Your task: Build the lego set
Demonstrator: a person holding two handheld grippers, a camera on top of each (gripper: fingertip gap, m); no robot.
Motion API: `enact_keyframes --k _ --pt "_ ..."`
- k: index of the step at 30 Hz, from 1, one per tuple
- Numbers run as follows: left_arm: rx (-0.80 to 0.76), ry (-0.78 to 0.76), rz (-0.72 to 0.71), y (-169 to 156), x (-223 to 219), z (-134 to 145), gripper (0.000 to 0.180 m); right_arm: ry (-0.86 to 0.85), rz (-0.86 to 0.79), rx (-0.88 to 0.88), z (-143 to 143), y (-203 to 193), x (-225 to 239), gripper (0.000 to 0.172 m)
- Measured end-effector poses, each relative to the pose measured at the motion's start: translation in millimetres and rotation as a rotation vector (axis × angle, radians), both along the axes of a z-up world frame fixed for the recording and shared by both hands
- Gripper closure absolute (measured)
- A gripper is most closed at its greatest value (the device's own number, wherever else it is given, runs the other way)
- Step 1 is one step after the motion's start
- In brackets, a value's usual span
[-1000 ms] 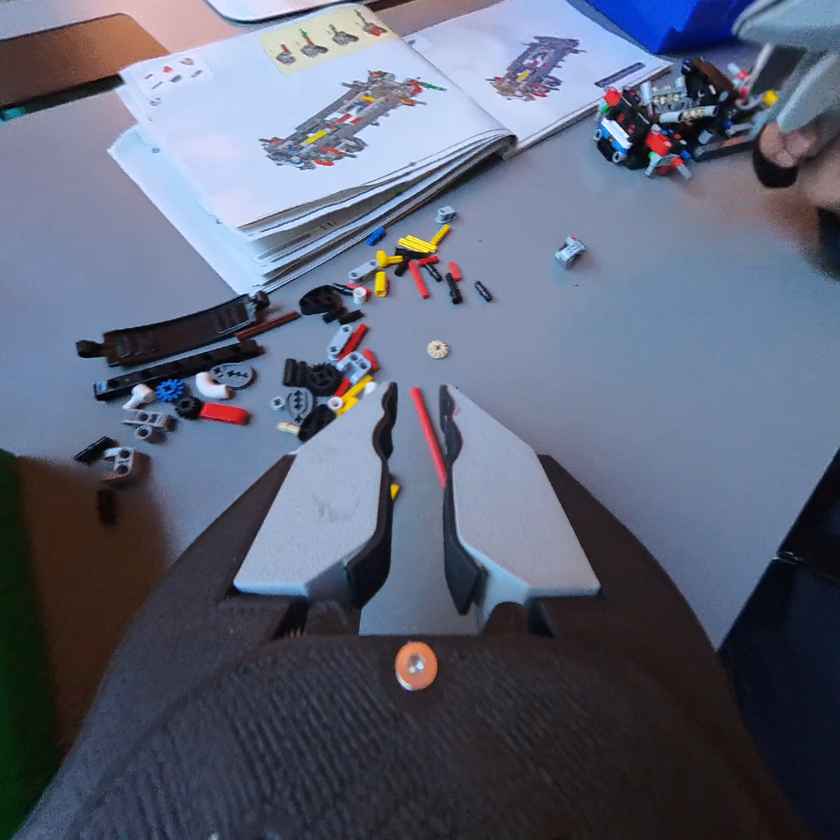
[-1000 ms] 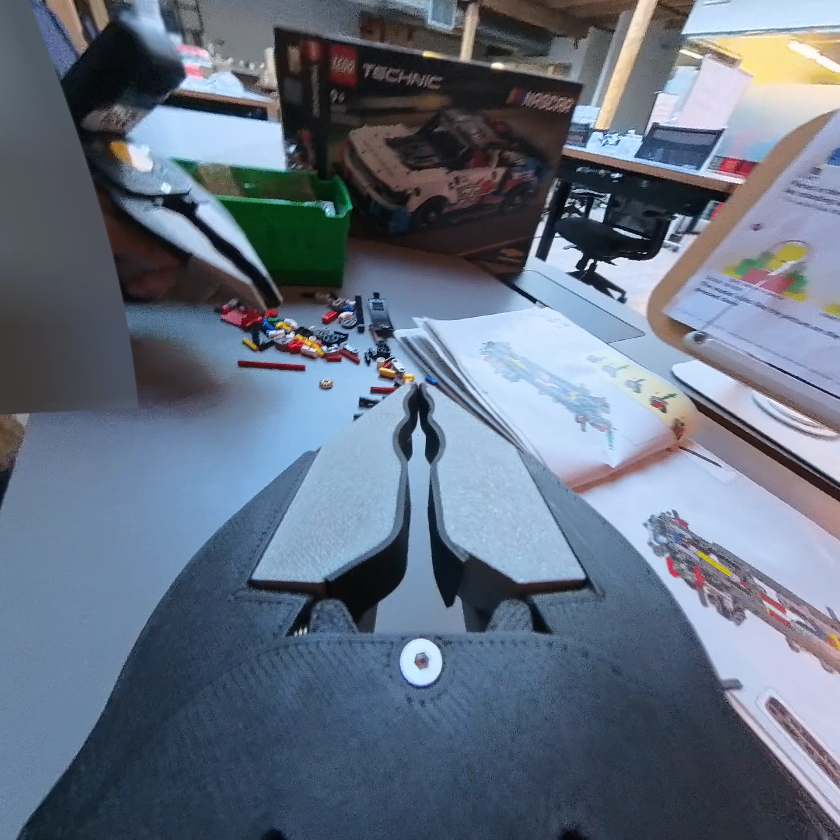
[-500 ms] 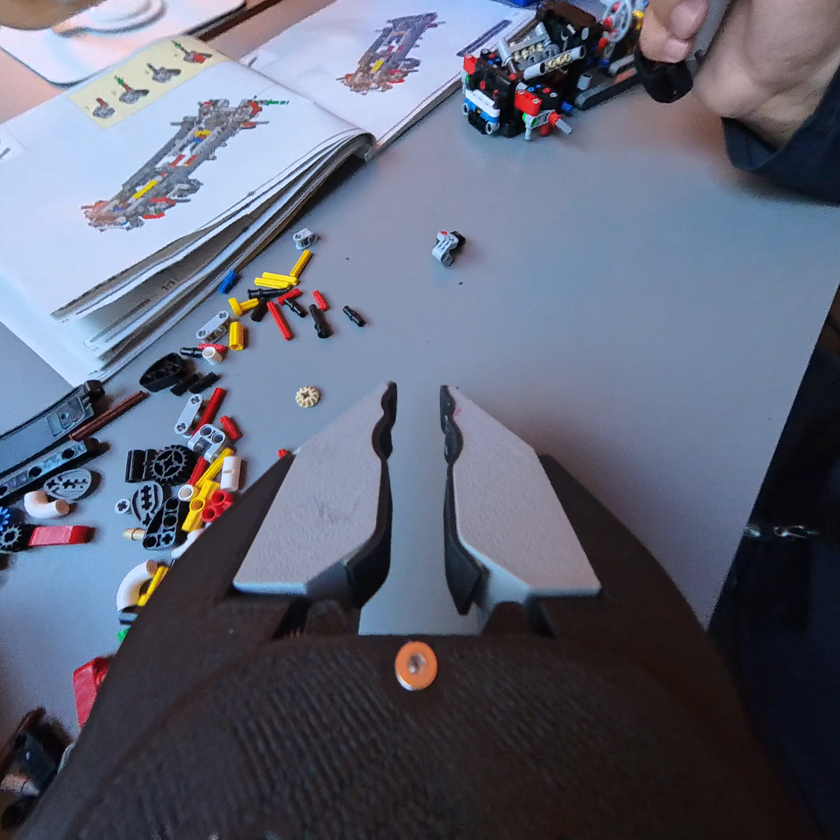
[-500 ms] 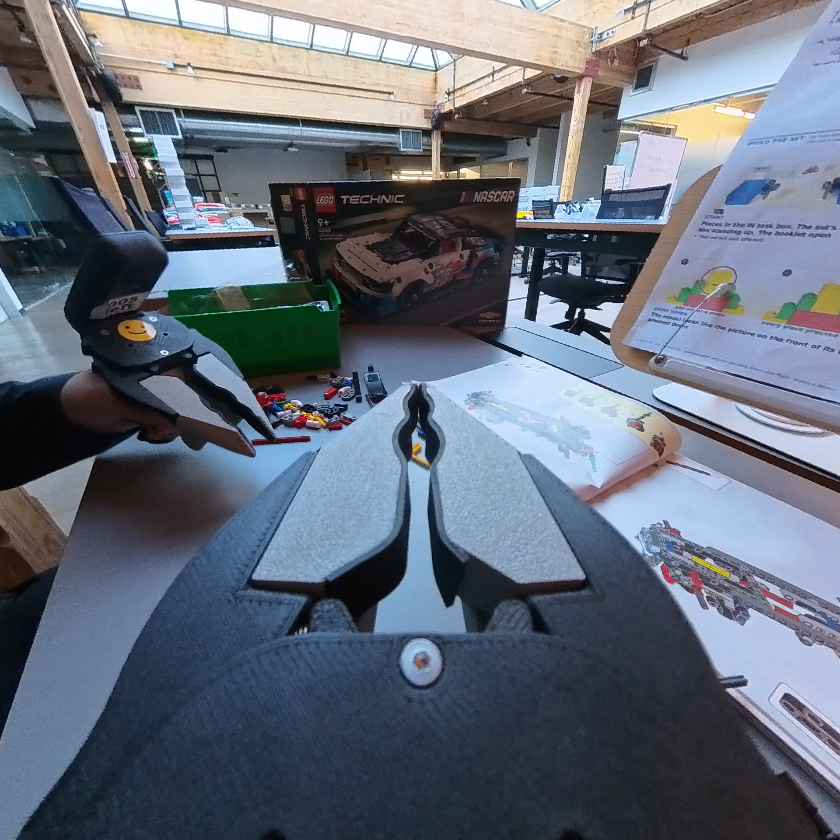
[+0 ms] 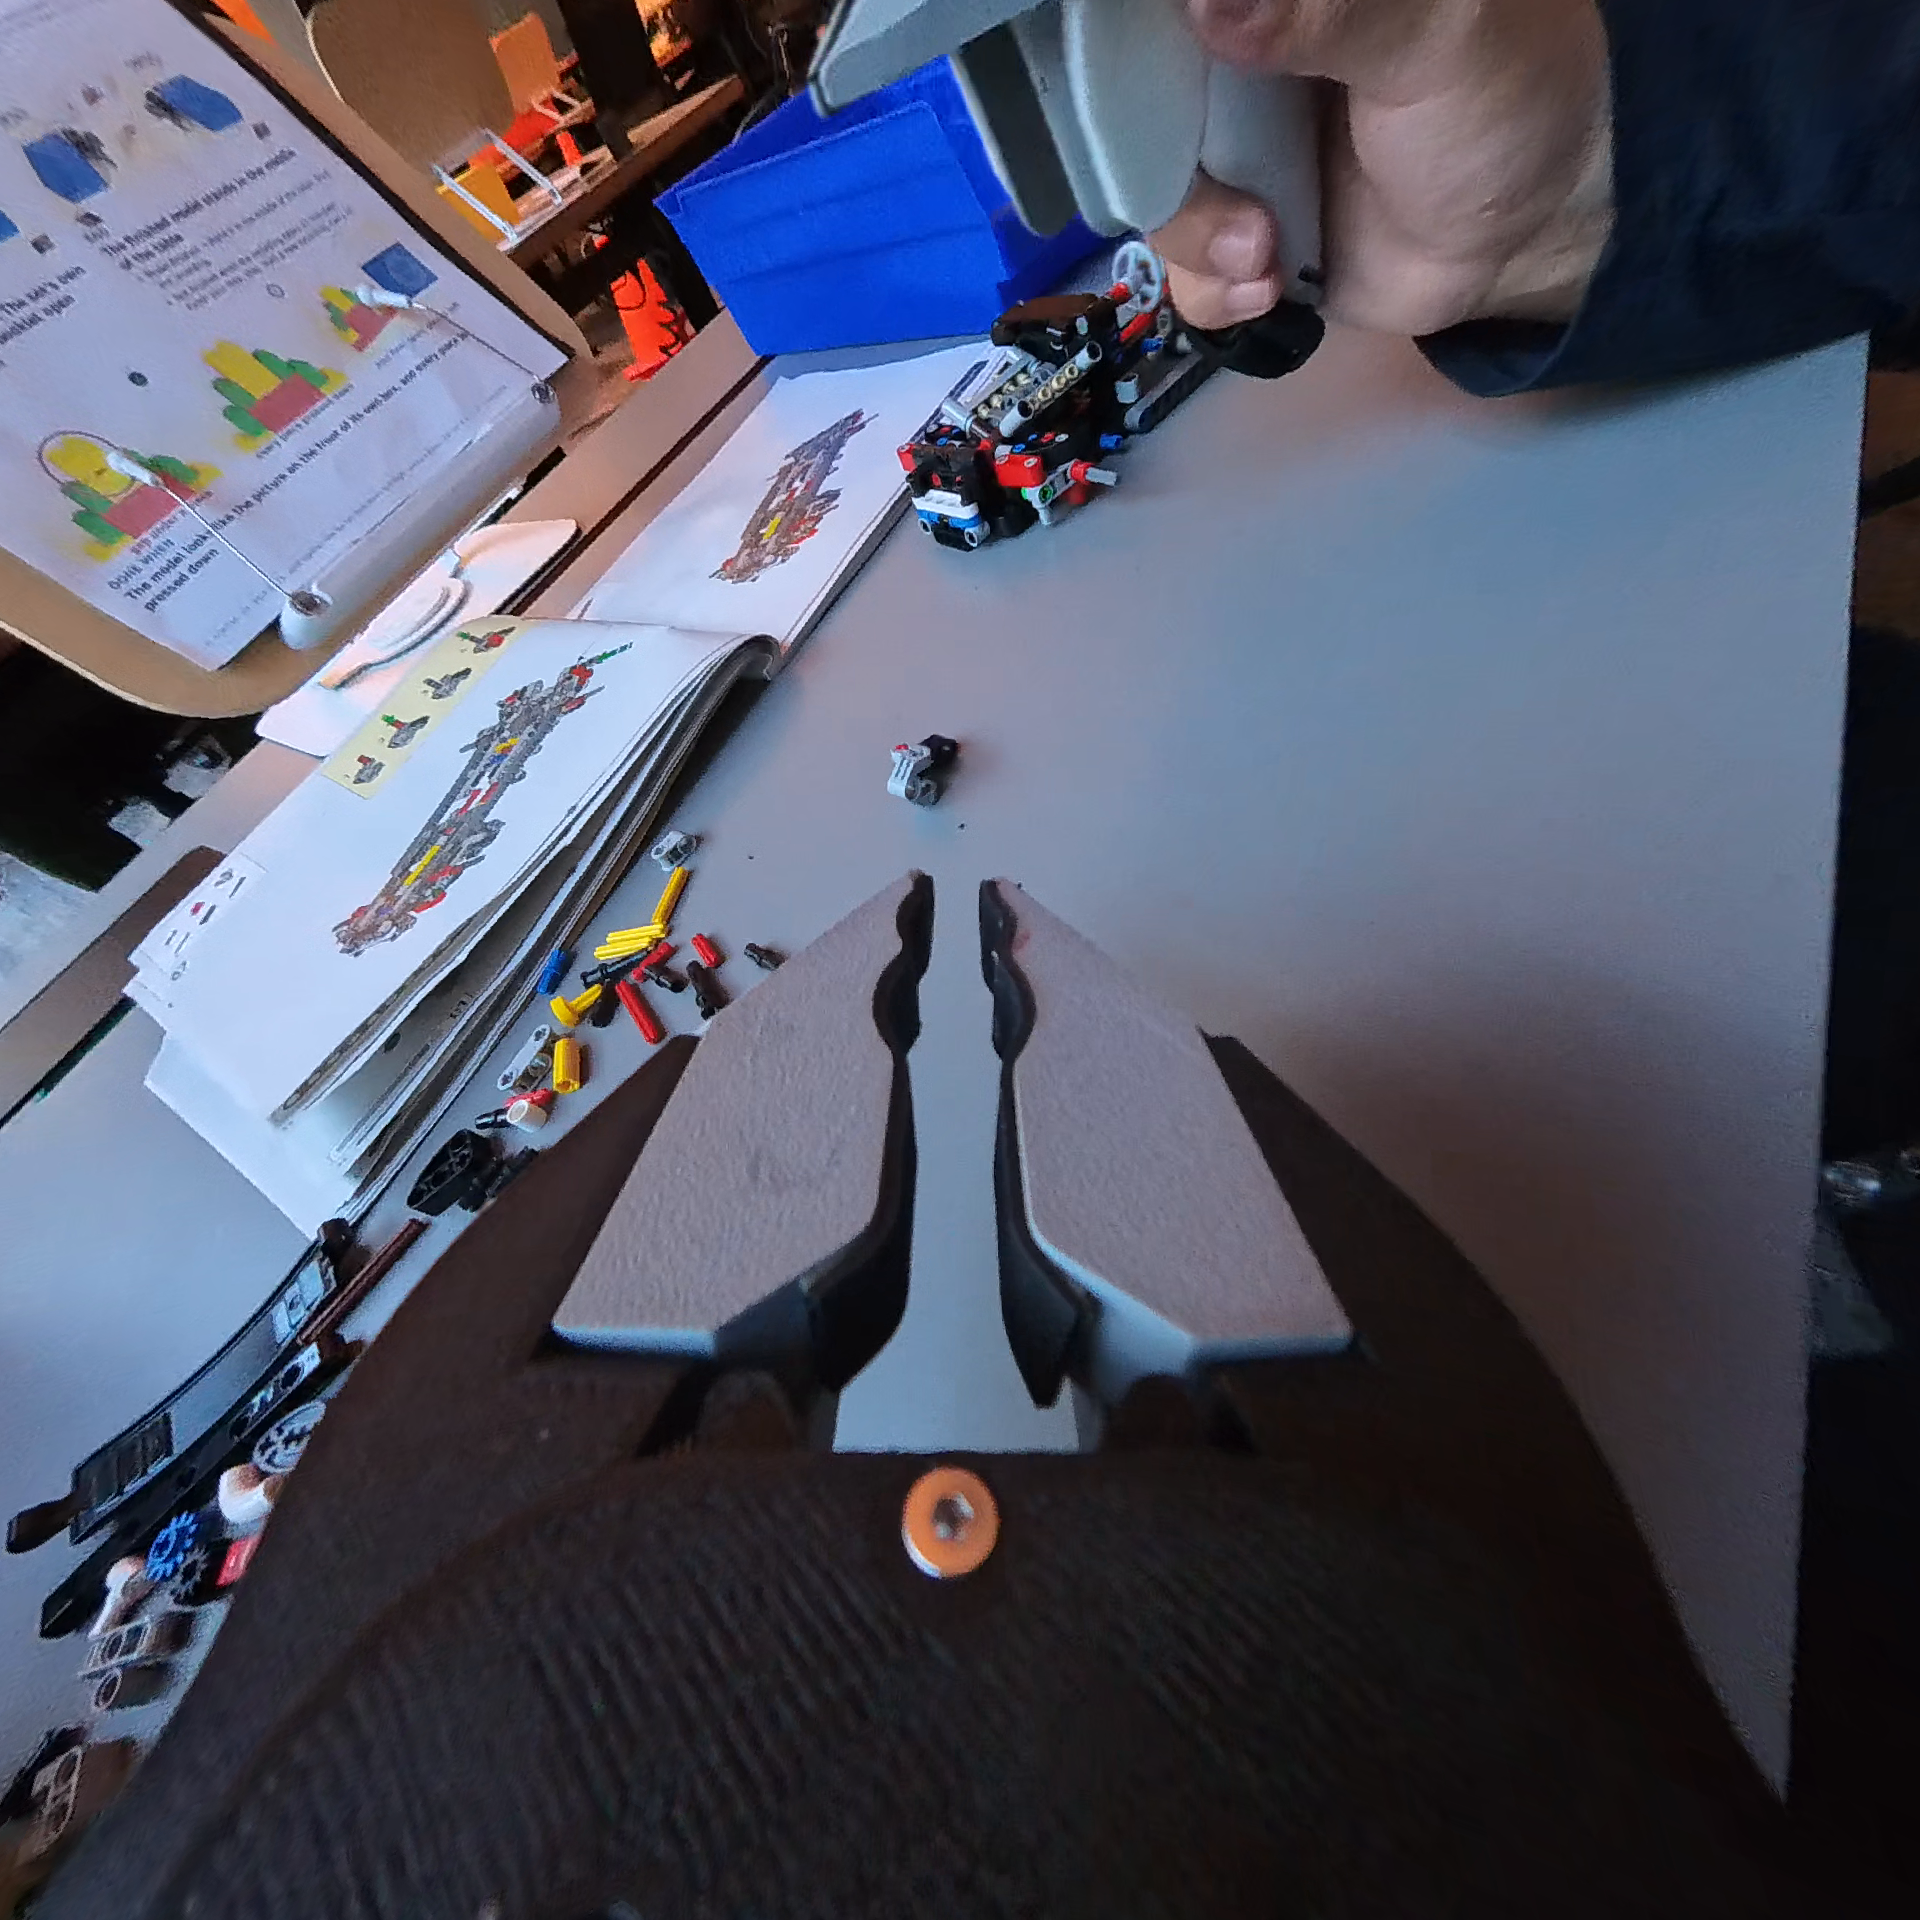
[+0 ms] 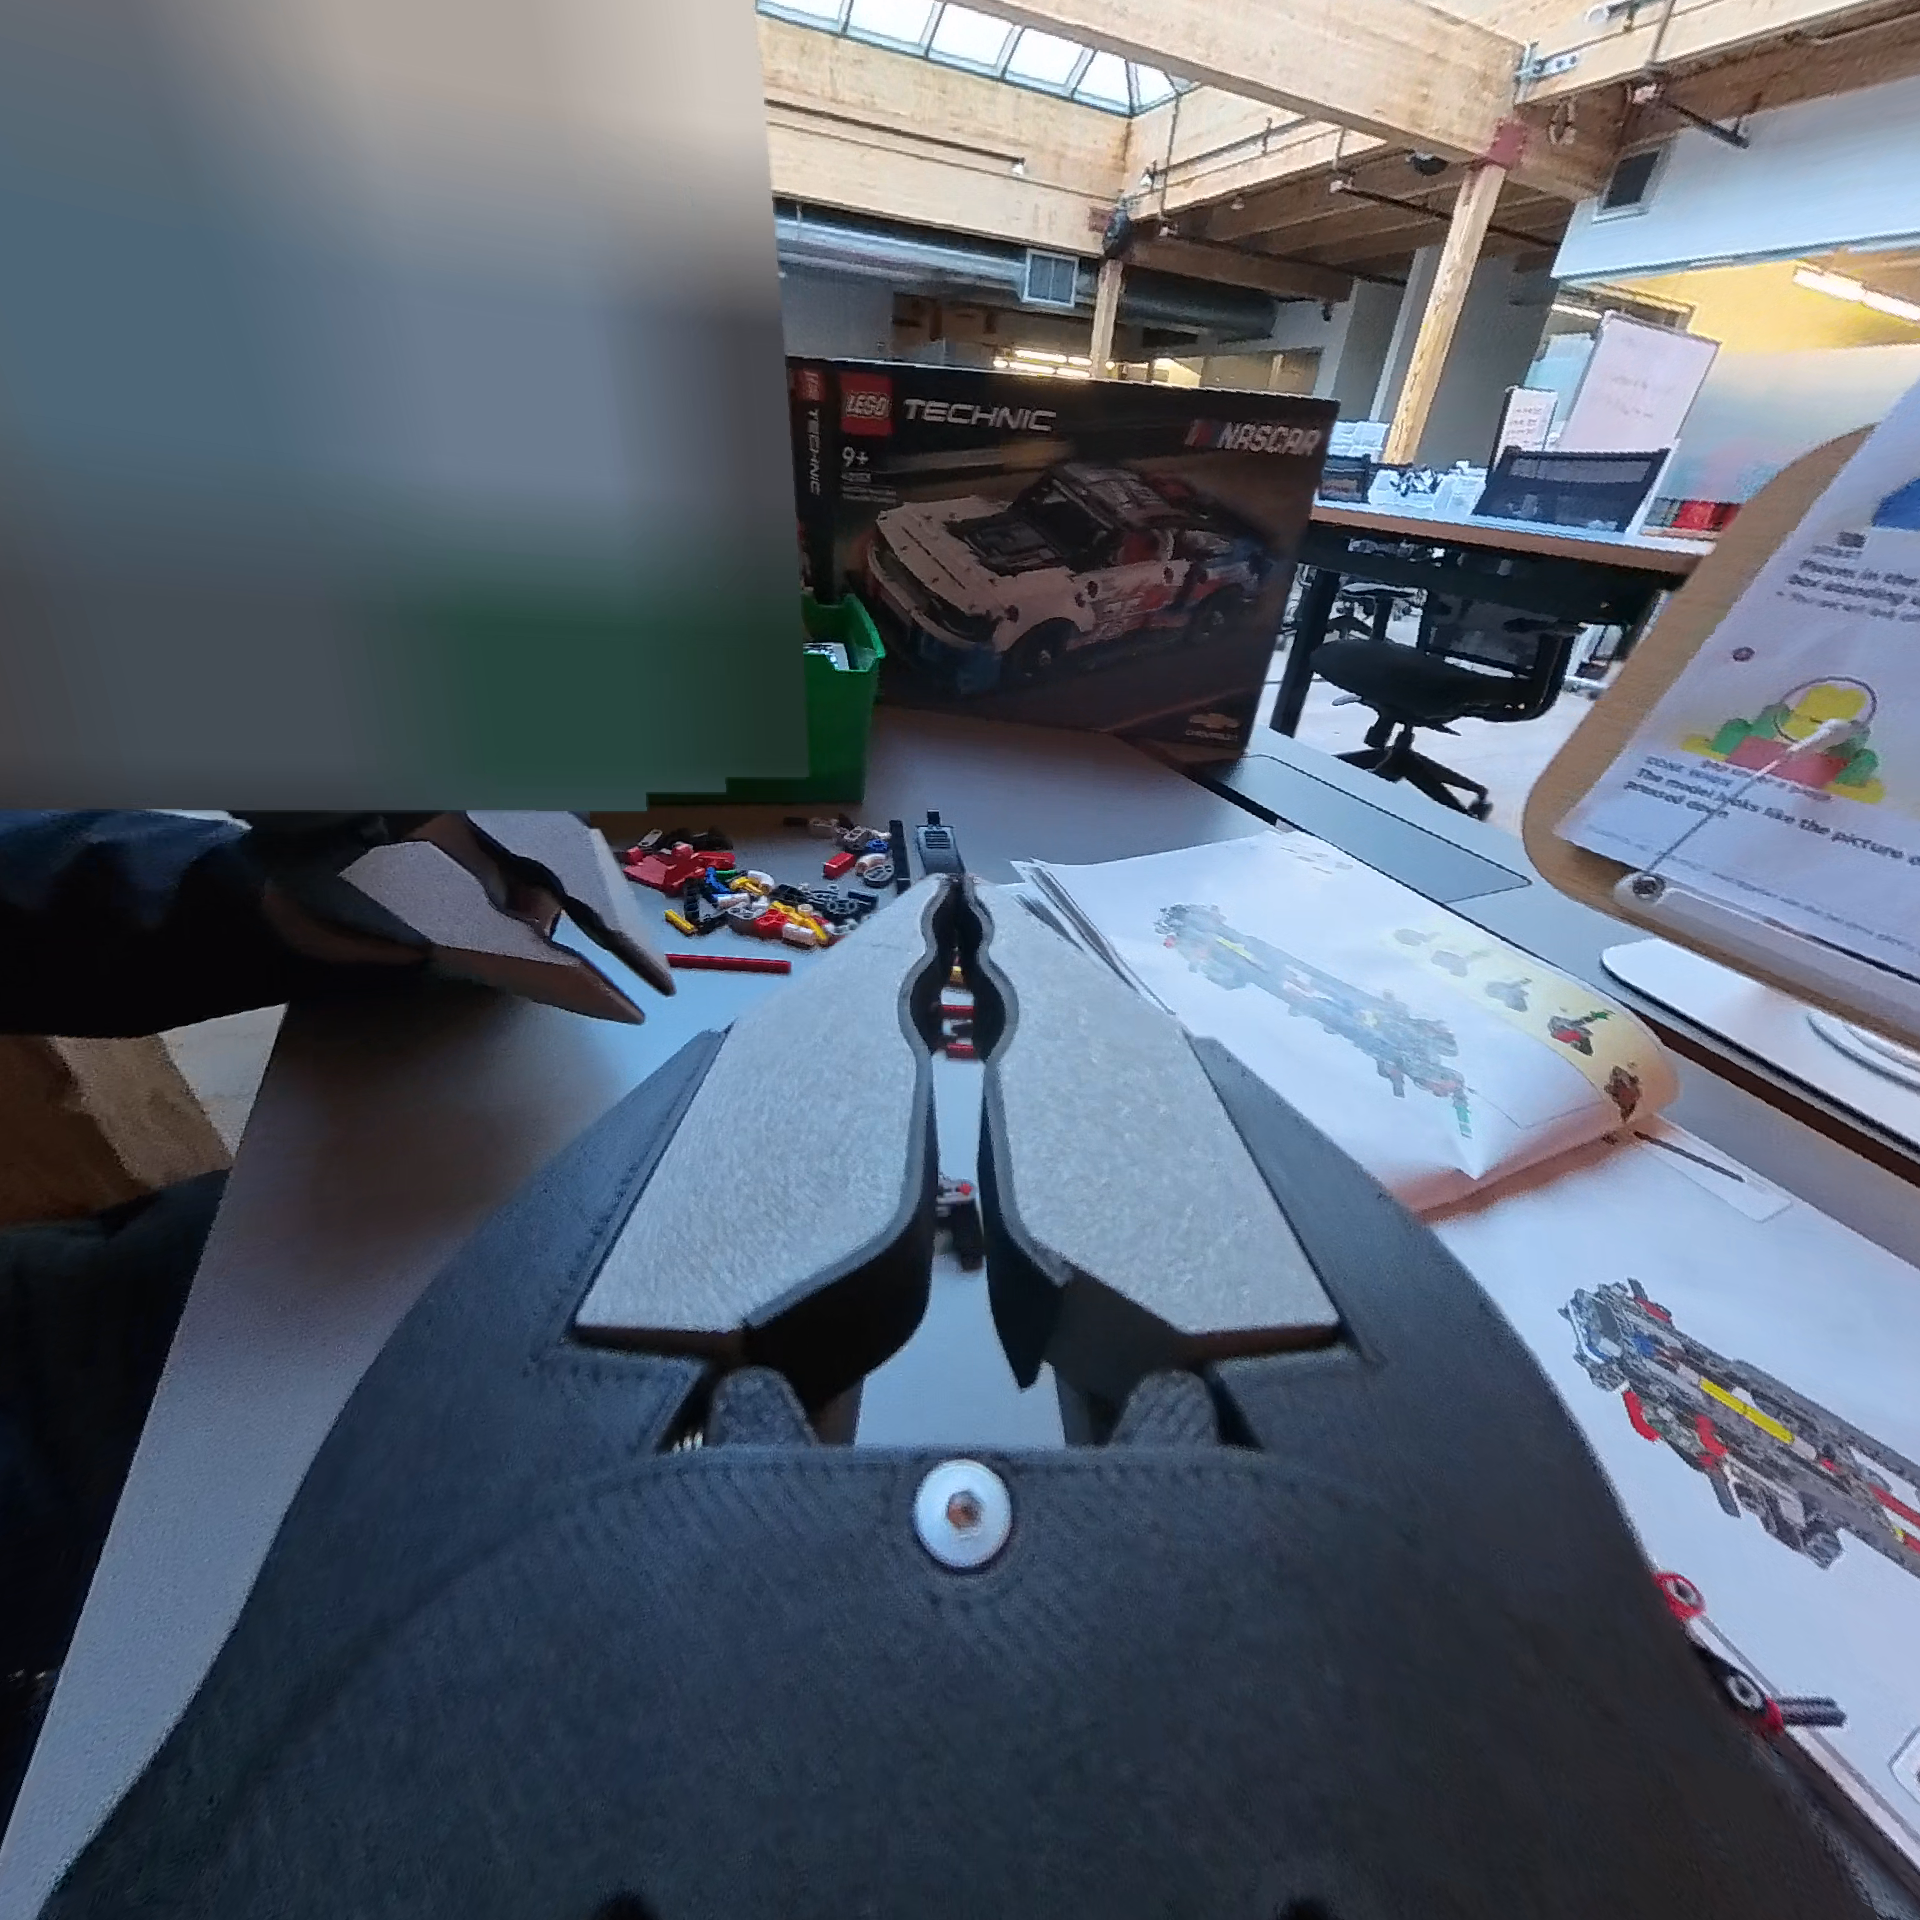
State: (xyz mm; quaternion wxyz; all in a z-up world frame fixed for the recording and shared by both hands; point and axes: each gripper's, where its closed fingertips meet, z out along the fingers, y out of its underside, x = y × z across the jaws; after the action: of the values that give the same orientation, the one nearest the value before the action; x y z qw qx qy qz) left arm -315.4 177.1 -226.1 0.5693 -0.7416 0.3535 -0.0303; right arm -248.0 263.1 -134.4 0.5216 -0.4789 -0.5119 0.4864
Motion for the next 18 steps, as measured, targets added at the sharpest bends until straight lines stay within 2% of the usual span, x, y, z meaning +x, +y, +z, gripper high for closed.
enact_keyframes --k 6,10,18 --pt "-0.01 -0.06 0.017 7 -14 4 0.179 -0.018 0.086 -0.014 -6 -21 -7 0.172" --pt "-0.022 -0.13 0.011 8 -19 9 0.18 -0.035 0.096 -0.059 -15 -17 -10 0.172" --pt "-0.032 -0.14 -0.013 6 -17 8 0.18 0.08 0.096 0.015 2 -20 0 0.172"
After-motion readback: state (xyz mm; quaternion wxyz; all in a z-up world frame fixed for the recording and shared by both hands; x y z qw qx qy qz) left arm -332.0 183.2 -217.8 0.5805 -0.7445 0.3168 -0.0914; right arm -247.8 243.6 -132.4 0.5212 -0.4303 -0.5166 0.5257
